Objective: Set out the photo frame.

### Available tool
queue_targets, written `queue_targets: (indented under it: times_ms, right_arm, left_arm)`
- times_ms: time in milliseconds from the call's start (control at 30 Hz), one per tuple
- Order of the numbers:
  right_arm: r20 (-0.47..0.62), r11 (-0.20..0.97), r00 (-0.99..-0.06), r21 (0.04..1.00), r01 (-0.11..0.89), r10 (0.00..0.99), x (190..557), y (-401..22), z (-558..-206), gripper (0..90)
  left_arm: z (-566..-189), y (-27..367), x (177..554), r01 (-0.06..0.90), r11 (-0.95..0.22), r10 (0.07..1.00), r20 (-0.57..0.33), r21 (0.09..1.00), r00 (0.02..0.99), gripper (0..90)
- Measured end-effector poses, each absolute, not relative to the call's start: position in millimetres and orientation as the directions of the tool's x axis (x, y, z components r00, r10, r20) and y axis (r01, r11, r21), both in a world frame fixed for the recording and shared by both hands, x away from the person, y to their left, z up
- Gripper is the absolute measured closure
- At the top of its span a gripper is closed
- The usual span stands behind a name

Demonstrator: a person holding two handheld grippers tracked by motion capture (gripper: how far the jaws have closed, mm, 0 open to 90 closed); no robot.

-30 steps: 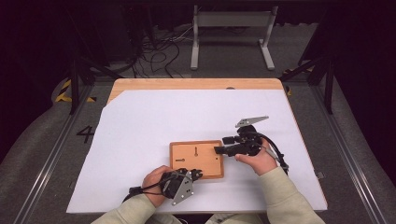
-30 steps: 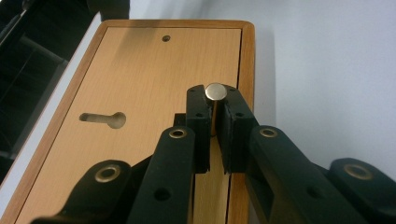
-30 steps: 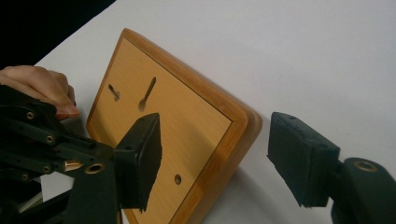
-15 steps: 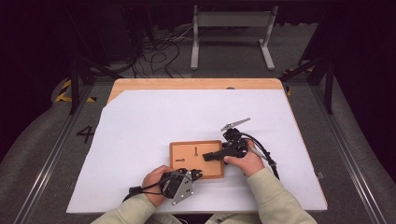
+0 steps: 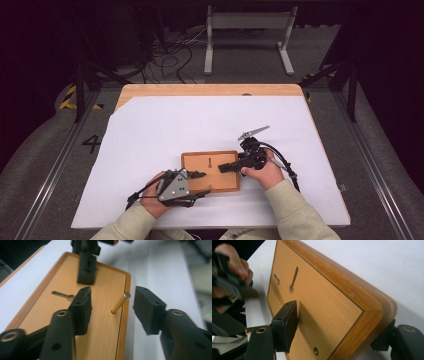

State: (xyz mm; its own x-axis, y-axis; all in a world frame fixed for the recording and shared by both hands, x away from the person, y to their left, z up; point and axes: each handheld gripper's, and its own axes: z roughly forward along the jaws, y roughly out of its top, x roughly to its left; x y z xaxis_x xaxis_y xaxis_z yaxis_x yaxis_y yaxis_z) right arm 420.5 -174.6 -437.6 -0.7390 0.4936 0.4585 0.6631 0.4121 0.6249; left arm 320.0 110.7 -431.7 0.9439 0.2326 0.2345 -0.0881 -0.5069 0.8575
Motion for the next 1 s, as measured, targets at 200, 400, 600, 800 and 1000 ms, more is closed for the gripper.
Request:
queue_targets:
  times_ms: [200, 400, 600, 800, 1000]
  right_arm:
    - [0.421, 0.432, -0.771, 0.652, 0.623, 0.477, 417.4, -174.1, -433.3, 35.4]
    - [0.344, 0.474, -0.824, 0.690, 0.547, 0.450, 410.2, -174.1, -424.8, 38.3]
    - [0.255, 0.532, -0.873, 0.710, 0.461, 0.415, 398.4, -175.4, -414.3, 42.7]
    - [0.164, 0.595, -0.918, 0.718, 0.362, 0.361, 385.8, -177.4, -404.2, 48.5]
    - [0.061, 0.661, -0.954, 0.708, 0.249, 0.294, 372.9, -178.3, -396.7, 53.0]
  left_arm:
    - [-417.9, 140.9, 333.8, 0.035, -0.401, 0.333, 0.110, 0.915, 0.936, 36.4]
    - [-415.0, 167.9, 347.5, 0.140, -0.333, 0.427, 0.017, 0.933, 0.904, 31.8]
    - [-415.3, 182.8, 353.8, 0.154, -0.330, 0.511, 0.039, 0.931, 0.859, 30.4]
    - [-418.3, 188.7, 360.0, 0.205, -0.336, 0.573, 0.026, 0.919, 0.819, 30.1]
    - [-419.1, 187.9, 361.0, 0.230, -0.345, 0.581, 0.014, 0.910, 0.814, 31.9]
